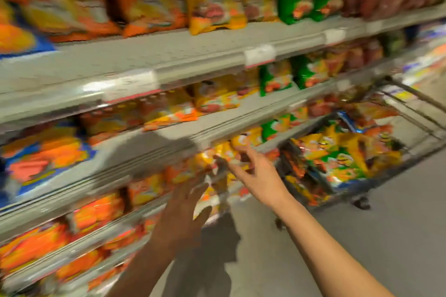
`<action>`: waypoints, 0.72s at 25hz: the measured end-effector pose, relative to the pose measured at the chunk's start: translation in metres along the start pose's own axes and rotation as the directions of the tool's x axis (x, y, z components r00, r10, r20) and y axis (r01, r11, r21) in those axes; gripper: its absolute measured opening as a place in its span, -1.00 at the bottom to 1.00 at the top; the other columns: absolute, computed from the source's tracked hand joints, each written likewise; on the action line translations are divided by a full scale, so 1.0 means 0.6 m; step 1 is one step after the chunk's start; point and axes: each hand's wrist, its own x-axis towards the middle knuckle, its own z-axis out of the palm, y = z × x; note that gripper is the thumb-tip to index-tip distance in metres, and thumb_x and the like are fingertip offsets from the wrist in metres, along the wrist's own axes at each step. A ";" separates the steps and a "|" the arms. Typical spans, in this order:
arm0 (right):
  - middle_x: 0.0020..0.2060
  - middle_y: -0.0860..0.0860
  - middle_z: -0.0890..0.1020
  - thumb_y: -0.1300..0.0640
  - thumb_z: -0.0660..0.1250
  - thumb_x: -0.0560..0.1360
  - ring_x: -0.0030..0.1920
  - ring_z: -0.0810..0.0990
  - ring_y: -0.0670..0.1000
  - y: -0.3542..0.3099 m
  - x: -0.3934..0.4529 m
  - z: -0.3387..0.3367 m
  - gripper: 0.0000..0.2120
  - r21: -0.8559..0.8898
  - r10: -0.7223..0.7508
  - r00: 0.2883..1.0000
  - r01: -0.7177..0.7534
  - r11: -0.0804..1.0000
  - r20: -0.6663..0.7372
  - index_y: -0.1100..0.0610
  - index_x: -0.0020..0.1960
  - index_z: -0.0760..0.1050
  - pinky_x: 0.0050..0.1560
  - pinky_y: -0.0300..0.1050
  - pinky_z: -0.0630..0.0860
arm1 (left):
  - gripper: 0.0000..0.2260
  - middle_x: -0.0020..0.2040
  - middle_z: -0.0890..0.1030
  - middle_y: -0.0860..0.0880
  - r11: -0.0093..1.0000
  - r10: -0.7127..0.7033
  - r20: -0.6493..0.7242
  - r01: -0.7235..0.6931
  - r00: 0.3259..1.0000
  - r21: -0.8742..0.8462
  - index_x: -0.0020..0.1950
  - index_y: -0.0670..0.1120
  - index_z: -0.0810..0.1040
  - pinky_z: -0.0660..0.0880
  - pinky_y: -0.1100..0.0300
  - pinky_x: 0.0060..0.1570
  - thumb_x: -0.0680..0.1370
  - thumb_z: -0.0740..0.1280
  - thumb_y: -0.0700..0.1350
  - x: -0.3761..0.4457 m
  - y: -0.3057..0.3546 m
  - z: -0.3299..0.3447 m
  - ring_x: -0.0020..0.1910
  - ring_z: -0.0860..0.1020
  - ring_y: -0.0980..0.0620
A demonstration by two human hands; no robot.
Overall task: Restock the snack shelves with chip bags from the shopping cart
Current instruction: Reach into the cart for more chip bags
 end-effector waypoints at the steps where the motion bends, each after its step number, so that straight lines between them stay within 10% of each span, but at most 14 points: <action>1: 0.21 0.11 0.61 0.05 0.45 0.53 0.24 0.58 0.09 0.044 -0.008 -0.040 -0.51 -0.034 0.062 0.998 -0.061 0.998 0.010 0.14 0.41 0.47 0.27 0.02 0.49 | -0.56 0.44 0.46 -0.10 1.000 0.026 0.055 -0.025 0.998 -0.010 0.47 -0.05 0.47 0.42 -0.05 0.39 0.60 0.39 -0.06 0.026 0.034 0.037 0.43 0.44 -0.15; 5: 0.27 0.13 0.57 0.05 0.43 0.54 0.30 0.54 0.09 0.207 -0.043 -0.165 -0.51 -0.102 0.289 0.957 -0.285 0.953 0.027 0.13 0.42 0.44 0.30 -0.13 0.40 | -0.53 0.17 0.66 -0.16 0.984 0.150 0.079 -0.141 0.986 -0.106 0.27 -0.15 0.62 0.62 0.04 0.04 0.40 0.58 -0.07 0.145 0.140 0.184 0.14 0.64 -0.11; 11: 0.23 0.00 0.55 0.10 0.48 0.51 0.24 0.54 -0.04 0.393 -0.037 -0.297 -0.43 0.184 0.574 0.806 -0.548 0.816 -0.147 0.07 0.47 0.38 0.14 -0.42 0.45 | -0.44 0.39 0.43 0.11 0.892 0.055 0.339 0.107 0.939 -0.439 0.42 0.13 0.42 0.32 0.08 0.41 0.46 0.30 0.30 0.389 0.241 0.380 0.38 0.39 0.09; 14: 0.18 0.05 0.58 0.09 0.48 0.51 0.25 0.54 0.00 0.488 0.007 -0.368 -0.46 0.279 0.680 0.700 -0.623 0.730 -0.216 0.01 0.44 0.39 0.25 -0.11 0.50 | -0.39 0.33 0.50 0.06 0.878 0.076 0.433 0.146 0.898 -0.455 0.43 0.07 0.44 0.34 0.13 0.38 0.43 0.34 0.27 0.545 0.280 0.483 0.38 0.43 0.05; 18: -0.16 -0.15 0.70 0.18 0.49 0.50 -0.06 0.67 -0.16 0.583 0.078 -0.449 -0.66 0.447 0.802 0.540 -0.670 0.593 -0.255 -0.04 0.20 0.50 -0.14 -0.39 0.53 | -0.40 0.48 0.36 -0.20 0.910 0.039 0.591 0.216 0.805 -0.354 0.54 -0.12 0.31 0.33 0.18 0.38 0.55 0.46 -0.10 0.726 0.315 0.601 0.44 0.41 -0.09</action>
